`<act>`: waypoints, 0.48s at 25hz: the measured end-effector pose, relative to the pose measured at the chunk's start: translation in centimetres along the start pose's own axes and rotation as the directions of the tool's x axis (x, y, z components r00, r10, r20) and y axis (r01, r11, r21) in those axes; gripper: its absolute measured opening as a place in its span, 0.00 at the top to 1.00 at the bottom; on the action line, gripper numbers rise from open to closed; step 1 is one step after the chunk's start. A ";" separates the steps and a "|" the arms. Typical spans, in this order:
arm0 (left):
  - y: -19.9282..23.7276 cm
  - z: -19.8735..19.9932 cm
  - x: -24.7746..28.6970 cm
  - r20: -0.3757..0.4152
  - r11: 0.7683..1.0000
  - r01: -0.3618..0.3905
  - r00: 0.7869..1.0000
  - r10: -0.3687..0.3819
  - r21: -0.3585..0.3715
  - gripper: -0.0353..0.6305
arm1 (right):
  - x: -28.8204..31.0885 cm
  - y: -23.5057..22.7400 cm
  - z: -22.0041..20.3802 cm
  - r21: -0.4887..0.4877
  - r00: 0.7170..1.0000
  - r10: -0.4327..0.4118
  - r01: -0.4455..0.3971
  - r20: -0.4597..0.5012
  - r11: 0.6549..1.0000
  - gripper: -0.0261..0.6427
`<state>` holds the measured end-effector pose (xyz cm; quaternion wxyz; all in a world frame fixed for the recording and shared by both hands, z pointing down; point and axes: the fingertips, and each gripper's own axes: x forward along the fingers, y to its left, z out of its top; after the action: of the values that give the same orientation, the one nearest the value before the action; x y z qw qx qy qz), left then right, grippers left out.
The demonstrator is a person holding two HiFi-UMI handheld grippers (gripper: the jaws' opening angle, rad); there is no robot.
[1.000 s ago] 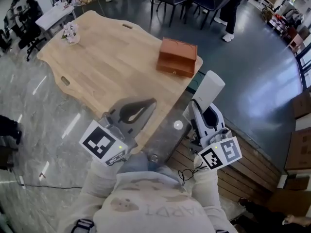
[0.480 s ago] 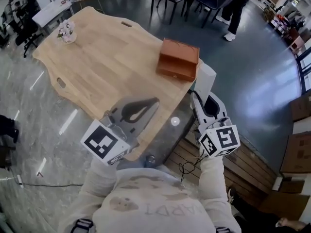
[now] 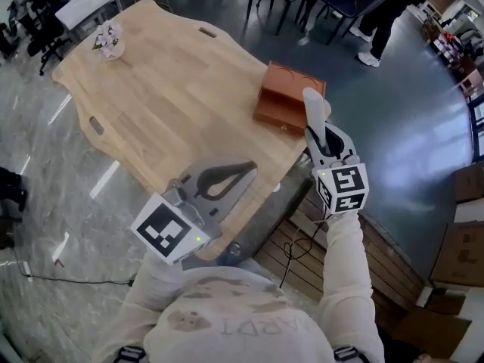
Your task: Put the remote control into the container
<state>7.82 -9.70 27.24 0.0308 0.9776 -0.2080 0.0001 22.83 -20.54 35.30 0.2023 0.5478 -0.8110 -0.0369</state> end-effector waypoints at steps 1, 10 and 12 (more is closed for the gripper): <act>0.4 -0.1 0.1 0.000 1.000 0.000 1.000 0.000 -0.001 0.93 | 1.0 -0.3 -0.5 -0.018 1.000 0.004 -0.004 -0.021 1.000 0.81; 3.7 -2.1 1.4 -0.030 0.999 -0.004 1.000 0.003 -0.040 0.93 | 9.8 -2.0 -5.9 -0.197 0.972 0.027 -0.074 -0.232 0.977 0.81; 4.3 -2.4 1.6 -0.031 0.999 -0.003 1.000 0.001 -0.046 0.93 | 11.4 -2.3 -7.1 -0.249 0.960 0.029 -0.102 -0.279 0.963 0.81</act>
<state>7.61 -14.10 29.96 0.0567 0.9763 -0.2084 0.0105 23.78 -30.61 44.44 0.3836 0.4889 -0.7811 -0.0607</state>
